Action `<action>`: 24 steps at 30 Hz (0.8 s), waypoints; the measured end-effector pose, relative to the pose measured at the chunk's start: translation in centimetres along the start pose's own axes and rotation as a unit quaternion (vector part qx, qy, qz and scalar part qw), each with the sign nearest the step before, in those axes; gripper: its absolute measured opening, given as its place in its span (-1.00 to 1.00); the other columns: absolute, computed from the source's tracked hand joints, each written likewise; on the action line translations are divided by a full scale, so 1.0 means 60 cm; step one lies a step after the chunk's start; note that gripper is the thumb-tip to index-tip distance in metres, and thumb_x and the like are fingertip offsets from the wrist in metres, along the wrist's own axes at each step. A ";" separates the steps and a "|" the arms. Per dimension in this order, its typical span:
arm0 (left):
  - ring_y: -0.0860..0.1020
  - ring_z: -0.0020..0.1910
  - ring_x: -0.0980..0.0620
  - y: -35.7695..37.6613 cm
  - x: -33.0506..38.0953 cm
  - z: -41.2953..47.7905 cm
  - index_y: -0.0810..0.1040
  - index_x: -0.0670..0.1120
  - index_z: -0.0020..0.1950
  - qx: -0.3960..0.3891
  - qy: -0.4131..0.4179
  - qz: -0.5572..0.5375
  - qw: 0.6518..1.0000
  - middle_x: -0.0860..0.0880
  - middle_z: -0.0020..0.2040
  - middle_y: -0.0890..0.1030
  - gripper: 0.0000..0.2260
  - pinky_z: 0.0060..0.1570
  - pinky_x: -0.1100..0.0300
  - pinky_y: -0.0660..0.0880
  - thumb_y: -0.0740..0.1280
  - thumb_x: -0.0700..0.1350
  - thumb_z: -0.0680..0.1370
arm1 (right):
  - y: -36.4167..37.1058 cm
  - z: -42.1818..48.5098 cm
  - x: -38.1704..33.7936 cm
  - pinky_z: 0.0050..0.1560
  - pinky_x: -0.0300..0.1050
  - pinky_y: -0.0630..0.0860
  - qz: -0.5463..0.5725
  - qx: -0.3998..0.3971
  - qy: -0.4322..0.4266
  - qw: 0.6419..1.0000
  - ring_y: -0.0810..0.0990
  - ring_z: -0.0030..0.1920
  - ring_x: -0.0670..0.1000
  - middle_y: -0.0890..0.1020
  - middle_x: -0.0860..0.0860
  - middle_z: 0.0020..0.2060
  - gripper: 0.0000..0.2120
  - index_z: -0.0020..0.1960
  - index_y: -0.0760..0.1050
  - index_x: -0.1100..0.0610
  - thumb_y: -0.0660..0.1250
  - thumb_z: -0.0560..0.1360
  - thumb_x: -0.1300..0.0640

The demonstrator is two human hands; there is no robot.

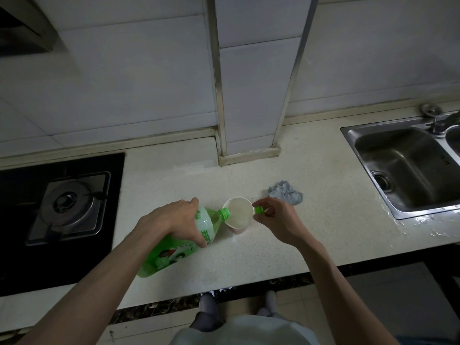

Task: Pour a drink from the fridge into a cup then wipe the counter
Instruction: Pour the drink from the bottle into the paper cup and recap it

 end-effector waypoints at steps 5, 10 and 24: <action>0.49 -0.10 0.05 0.000 0.001 0.002 0.21 -0.05 0.36 0.000 0.000 0.003 1.000 0.05 -0.06 0.43 -0.15 -0.12 0.09 0.57 0.49 0.30 0.25 | 0.000 0.000 0.002 -0.28 -0.41 0.41 0.000 0.000 0.000 1.000 0.56 -0.27 -0.23 0.62 -0.04 -0.12 -0.75 0.14 0.59 0.08 0.45 0.47 0.13; 0.50 -0.11 0.05 0.001 -0.002 0.001 0.23 -0.04 0.33 0.000 -0.005 0.005 1.000 0.05 -0.06 0.44 -0.17 -0.12 0.07 0.58 0.48 0.32 0.24 | -0.001 -0.003 0.001 -0.35 -0.46 0.40 0.004 -0.002 -0.001 1.000 0.49 -0.40 -0.37 0.48 -0.20 -0.30 -0.76 0.13 0.59 0.13 0.45 0.47 0.18; 0.50 -0.13 0.08 -0.003 -0.005 -0.006 0.24 -0.03 0.30 0.021 0.007 -0.018 1.000 0.05 -0.04 0.46 -0.22 -0.14 0.09 0.58 0.48 0.30 0.27 | 0.002 -0.001 -0.007 -0.32 -0.48 0.39 -0.006 -0.007 -0.001 1.000 0.51 -0.28 -0.25 0.57 -0.04 -0.12 -0.73 0.17 0.58 0.08 0.45 0.47 0.14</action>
Point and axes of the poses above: each hand's wrist, its own z-axis towards the middle knuckle, its own y-axis out of the palm, x = y × z, the point moved 4 cm from there along z, towards the middle knuckle
